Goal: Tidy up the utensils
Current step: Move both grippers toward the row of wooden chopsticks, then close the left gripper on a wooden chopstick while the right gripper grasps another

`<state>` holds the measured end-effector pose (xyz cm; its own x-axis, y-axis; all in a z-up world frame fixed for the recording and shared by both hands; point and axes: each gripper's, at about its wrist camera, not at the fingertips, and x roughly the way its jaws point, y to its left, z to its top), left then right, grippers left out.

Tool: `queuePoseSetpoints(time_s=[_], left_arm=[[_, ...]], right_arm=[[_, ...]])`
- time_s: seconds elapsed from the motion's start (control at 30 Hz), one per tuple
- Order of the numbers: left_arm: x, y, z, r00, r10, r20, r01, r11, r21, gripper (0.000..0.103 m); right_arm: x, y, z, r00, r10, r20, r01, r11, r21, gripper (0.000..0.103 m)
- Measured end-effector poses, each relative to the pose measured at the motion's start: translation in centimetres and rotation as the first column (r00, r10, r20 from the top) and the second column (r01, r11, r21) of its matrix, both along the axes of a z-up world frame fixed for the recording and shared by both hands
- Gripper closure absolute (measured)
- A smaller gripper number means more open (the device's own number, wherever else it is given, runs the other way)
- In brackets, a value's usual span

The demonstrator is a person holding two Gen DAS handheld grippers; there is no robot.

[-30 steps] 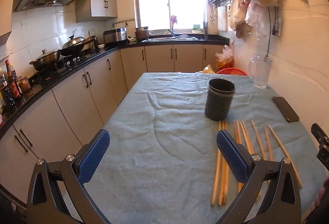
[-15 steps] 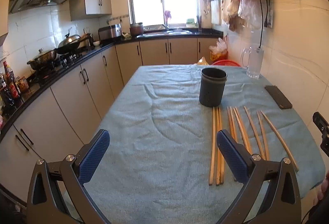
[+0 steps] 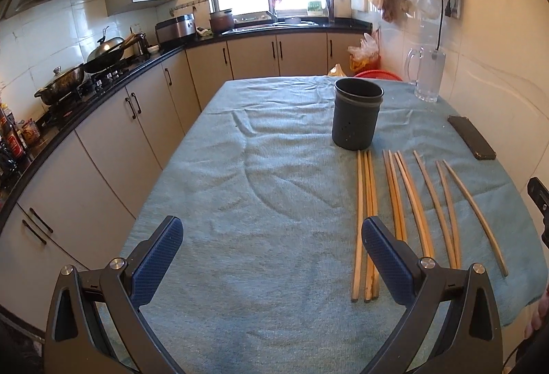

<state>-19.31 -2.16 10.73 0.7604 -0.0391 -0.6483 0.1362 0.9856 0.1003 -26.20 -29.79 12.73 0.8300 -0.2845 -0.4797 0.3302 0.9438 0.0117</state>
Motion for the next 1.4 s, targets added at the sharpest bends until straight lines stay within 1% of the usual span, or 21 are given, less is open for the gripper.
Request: queuePoseSetpoints(time_s=[0.2,0.4,0.57,0.63,0.67,0.7,0.77,0.83,0.9,0.97,1.0,1.03,1.07,1.1,1.17,1.23,1.3,1.33,1.37,1.4], left_arm=[[0.4,-0.5,-0.5,1.000,-0.001,-0.021,0.001,1.000,0.016,0.000],[1.2,-0.2,-0.6,0.999,0.001,-0.041,0.000,1.000,0.009,0.000],[2.5,0.5,-0.6,0.997,-0.035,-0.065,0.033,0.999,-0.024,0.000],[3.2,0.7,-0.5,0.996,-0.057,-0.073,0.054,0.997,-0.047,0.003],[3.8,0.6,-0.6,0.993,-0.083,-0.089,0.077,0.995,-0.069,0.010],[4.4,0.4,-0.8,0.988,-0.106,-0.113,0.096,0.992,-0.084,0.020],[5.7,-0.3,-1.5,0.975,-0.144,-0.170,0.128,0.986,-0.106,0.031],[6.9,-1.2,-2.1,0.961,-0.179,-0.210,0.155,0.980,-0.125,0.033],[7.9,-2.5,-2.9,0.951,-0.210,-0.227,0.185,0.974,-0.129,0.033],[9.0,-3.8,-3.7,0.937,-0.251,-0.243,0.223,0.965,-0.136,0.033],[9.5,-4.3,-4.1,0.931,-0.264,-0.253,0.234,0.962,-0.144,0.034],[10.2,-4.8,-4.6,0.923,-0.275,-0.269,0.242,0.958,-0.152,0.036],[10.9,-5.3,-5.2,0.913,-0.289,-0.287,0.251,0.954,-0.163,0.040],[11.4,-5.8,-5.7,0.908,-0.298,-0.295,0.259,0.952,-0.166,0.044],[12.4,-6.7,-6.6,0.895,-0.318,-0.313,0.277,0.946,-0.170,0.047],[13.1,-7.5,-7.5,0.883,-0.334,-0.329,0.293,0.941,-0.169,0.052],[13.8,-8.1,-8.5,0.871,-0.339,-0.355,0.299,0.940,-0.165,0.066],[14.0,-8.3,-8.8,0.866,-0.340,-0.368,0.301,0.940,-0.161,0.071],[14.2,-8.4,-9.1,0.860,-0.342,-0.379,0.303,0.940,-0.159,0.075],[14.3,-8.3,-9.1,0.864,-0.347,-0.365,0.305,0.937,-0.170,0.076]], right_arm=[[0.8,-0.5,-0.7,1.000,-0.008,-0.018,0.009,1.000,0.014,0.006],[1.1,-0.9,-1.1,0.999,-0.020,-0.034,0.021,1.000,0.015,0.006],[1.8,-1.5,-1.8,0.996,0.009,-0.085,-0.006,0.999,0.040,0.006],[2.0,-1.7,-2.2,0.994,0.021,-0.108,-0.016,0.999,0.048,0.006],[2.1,-1.9,-2.4,0.993,0.026,-0.117,-0.020,0.998,0.053,0.006],[2.2,-2.0,-2.6,0.991,0.035,-0.129,-0.028,0.998,0.061,0.006],[2.6,-2.4,-3.1,0.985,0.063,-0.160,-0.049,0.995,0.089,0.006],[3.0,-2.8,-3.5,0.978,0.096,-0.185,-0.075,0.990,0.119,0.012],[3.4,-3.3,-4.1,0.967,0.138,-0.213,-0.106,0.982,0.156,0.026],[3.9,-3.9,-4.6,0.957,0.163,-0.242,-0.117,0.974,0.196,0.036],[4.3,-4.4,-4.9,0.951,0.177,-0.253,-0.121,0.967,0.223,0.038],[4.6,-4.8,-5.2,0.947,0.188,-0.261,-0.121,0.960,0.251,0.038],[4.9,-5.2,-5.4,0.945,0.190,-0.266,-0.118,0.957,0.265,0.038],[5.1,-5.4,-5.7,0.944,0.188,-0.271,-0.114,0.957,0.267,0.038],[5.7,-5.8,-5.9,0.944,0.178,-0.279,-0.107,0.962,0.251,0.038],[6.3,-6.0,-6.0,0.944,0.173,-0.281,-0.103,0.963,0.249,0.038],[6.7,-6.2,-6.2,0.945,0.173,-0.279,-0.101,0.962,0.254,0.038],[6.8,-6.3,-6.2,0.945,0.170,-0.280,-0.098,0.963,0.253,0.038],[7.1,-6.4,-6.3,0.944,0.168,-0.284,-0.096,0.963,0.252,0.038],[7.3,-6.5,-6.4,0.943,0.169,-0.287,-0.095,0.963,0.253,0.038]])
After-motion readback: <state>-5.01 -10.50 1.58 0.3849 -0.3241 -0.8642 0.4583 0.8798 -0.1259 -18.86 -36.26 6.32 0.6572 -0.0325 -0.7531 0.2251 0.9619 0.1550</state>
